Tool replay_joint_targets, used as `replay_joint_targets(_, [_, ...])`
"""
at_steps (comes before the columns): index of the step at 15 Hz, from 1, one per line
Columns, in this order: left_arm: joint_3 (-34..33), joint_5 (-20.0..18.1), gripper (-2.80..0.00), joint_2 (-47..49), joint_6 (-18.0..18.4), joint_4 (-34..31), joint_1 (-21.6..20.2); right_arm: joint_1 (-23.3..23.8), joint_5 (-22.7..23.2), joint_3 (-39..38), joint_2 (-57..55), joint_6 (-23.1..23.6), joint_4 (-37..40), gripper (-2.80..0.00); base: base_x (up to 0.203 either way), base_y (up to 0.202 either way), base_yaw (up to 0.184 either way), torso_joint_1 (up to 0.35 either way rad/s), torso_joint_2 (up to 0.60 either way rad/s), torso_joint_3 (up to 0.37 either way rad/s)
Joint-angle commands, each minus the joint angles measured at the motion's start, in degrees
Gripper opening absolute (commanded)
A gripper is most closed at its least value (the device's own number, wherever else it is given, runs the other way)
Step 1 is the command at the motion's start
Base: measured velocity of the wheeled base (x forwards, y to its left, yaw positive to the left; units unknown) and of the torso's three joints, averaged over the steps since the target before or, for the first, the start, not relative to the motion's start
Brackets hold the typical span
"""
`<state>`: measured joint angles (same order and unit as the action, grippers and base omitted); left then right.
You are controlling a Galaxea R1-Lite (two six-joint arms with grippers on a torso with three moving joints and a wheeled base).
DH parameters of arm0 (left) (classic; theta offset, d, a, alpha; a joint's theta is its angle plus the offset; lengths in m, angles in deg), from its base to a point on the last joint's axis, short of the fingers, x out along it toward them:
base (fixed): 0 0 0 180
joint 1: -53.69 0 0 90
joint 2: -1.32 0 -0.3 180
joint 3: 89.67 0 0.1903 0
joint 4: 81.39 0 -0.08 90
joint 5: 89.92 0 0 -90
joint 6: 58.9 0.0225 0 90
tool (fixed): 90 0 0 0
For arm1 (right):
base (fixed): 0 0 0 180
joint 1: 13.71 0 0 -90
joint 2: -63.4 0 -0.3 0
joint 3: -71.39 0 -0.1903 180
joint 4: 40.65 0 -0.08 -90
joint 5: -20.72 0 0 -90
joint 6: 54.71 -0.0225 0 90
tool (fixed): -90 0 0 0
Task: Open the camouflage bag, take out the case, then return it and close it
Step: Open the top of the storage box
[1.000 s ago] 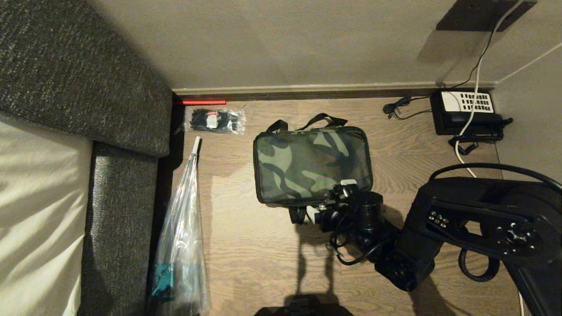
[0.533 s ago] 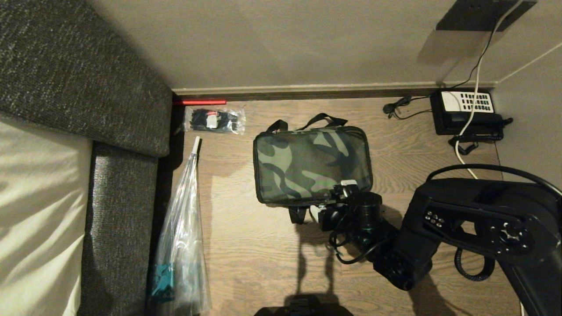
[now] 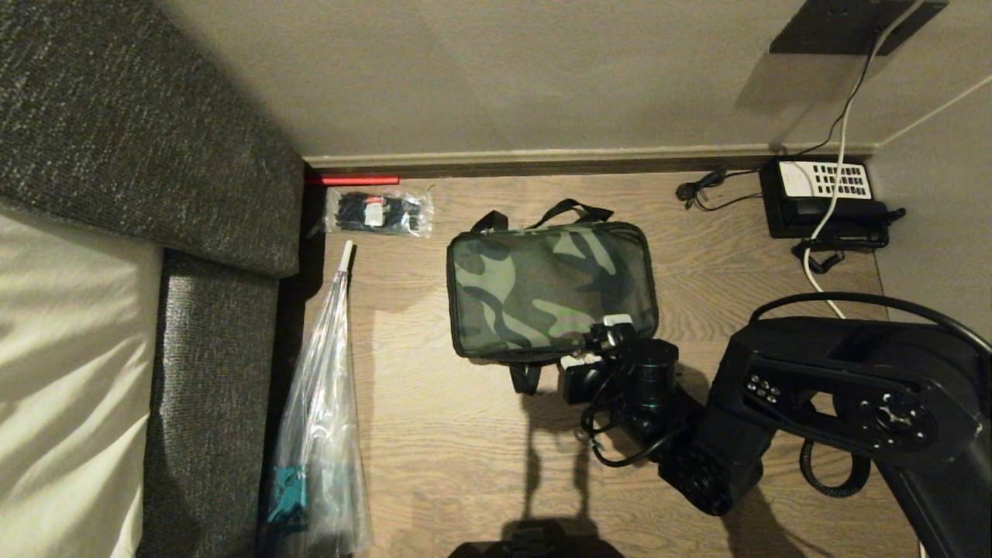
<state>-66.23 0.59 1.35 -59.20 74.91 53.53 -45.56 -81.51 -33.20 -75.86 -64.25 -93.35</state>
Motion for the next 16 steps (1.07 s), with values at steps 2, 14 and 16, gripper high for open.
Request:
replay_joint_targets(2, [0.01,0.02,-2.80,-0.11,-0.05,-0.02,-0.02,0.04,-0.01,-2.21,1.29,0.01,-0.53,-2.80,0.000,0.000,0.000,0.000,0.00,0.000])
replay_joint_targets(14, [0.01,0.02,-2.80,-0.11,-0.05,0.06,-0.02,1.51,1.77,-12.91,9.95,1.36,2.15,-2.80,0.000,0.000,0.000,0.000,0.00,0.000])
replay_joint_targets(16, [0.01,0.02,-2.80,-0.11,-0.05,-0.02,-0.02,1.99,1.77,-13.31,10.34,1.45,2.15,-2.80,0.000,0.000,0.000,0.000,0.00,0.000])
